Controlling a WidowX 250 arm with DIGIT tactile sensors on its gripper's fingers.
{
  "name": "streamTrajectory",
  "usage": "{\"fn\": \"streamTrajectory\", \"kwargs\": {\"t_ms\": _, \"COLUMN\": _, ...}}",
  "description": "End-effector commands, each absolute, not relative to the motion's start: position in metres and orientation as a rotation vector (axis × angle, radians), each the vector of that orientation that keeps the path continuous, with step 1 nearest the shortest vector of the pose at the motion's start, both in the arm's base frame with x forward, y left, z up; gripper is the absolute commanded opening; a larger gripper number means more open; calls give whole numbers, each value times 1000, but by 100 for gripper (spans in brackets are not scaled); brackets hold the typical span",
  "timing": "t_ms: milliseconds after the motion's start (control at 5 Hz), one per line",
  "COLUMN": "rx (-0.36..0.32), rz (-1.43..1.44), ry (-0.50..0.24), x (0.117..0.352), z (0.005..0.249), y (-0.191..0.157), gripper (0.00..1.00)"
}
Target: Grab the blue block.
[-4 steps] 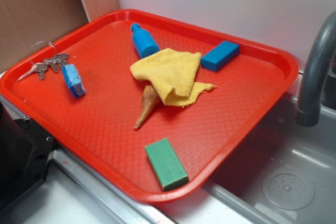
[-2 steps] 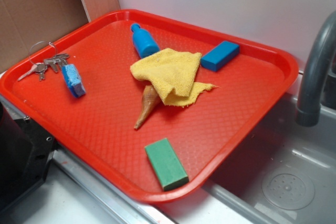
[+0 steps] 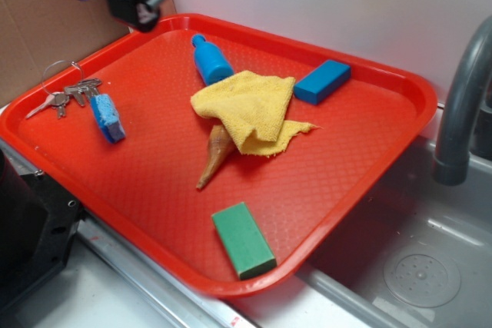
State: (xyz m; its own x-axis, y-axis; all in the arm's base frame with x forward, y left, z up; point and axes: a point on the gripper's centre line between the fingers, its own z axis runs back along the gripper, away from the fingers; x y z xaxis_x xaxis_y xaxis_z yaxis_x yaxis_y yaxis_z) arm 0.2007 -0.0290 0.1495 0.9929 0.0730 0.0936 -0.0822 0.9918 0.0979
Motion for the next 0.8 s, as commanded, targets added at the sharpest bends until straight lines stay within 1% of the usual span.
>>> {"fn": "streamTrajectory", "kwargs": {"t_ms": 0, "rx": 14, "rz": 65, "ry": -281, "x": 280, "z": 136, "y": -70, "gripper": 100}}
{"fn": "streamTrajectory", "kwargs": {"t_ms": 200, "rx": 32, "rz": 70, "ry": -276, "x": 306, "z": 118, "y": -76, "gripper": 100}}
{"fn": "streamTrajectory", "kwargs": {"t_ms": 400, "rx": 44, "rz": 64, "ry": -244, "x": 323, "z": 85, "y": -81, "gripper": 100}}
{"fn": "streamTrajectory", "kwargs": {"t_ms": 600, "rx": -12, "rz": 28, "ry": -211, "x": 330, "z": 60, "y": -87, "gripper": 100}}
